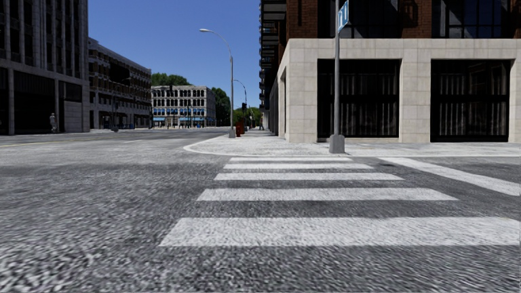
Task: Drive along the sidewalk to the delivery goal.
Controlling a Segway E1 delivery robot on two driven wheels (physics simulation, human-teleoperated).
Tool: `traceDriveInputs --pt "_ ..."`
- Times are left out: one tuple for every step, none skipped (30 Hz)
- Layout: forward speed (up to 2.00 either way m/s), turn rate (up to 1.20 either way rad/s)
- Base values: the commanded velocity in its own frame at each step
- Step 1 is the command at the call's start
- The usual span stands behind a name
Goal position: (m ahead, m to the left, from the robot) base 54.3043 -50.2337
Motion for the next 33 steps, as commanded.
traceDriveInputs --pt "1.54 0.0" --pt "1.54 0.0" --pt "1.54 0.0" --pt "1.54 0.0" --pt "1.54 0.0" --pt "1.55 0.0" --pt "1.55 0.0" --pt "1.55 0.0" --pt "1.55 0.0" --pt "1.57 0.0" --pt "1.7 0.0" --pt "1.9 0.0" --pt "1.94 0.0" --pt "1.95 0.0" --pt "1.95 0.0" --pt "1.95 0.0" --pt "1.95 0.0" --pt "1.95 0.0" --pt "1.95 0.0" --pt "1.95 0.0" --pt "1.95 0.0" --pt "1.95 0.0" --pt "1.95 0.0" --pt "1.95 0.0" --pt "1.95 0.0" --pt "1.95 0.0" --pt "1.95 0.0" --pt "1.95 0.0" --pt "1.95 0.0" --pt "1.95 0.0" --pt "1.95 0.0" --pt "1.95 0.0" --pt "1.95 0.0"
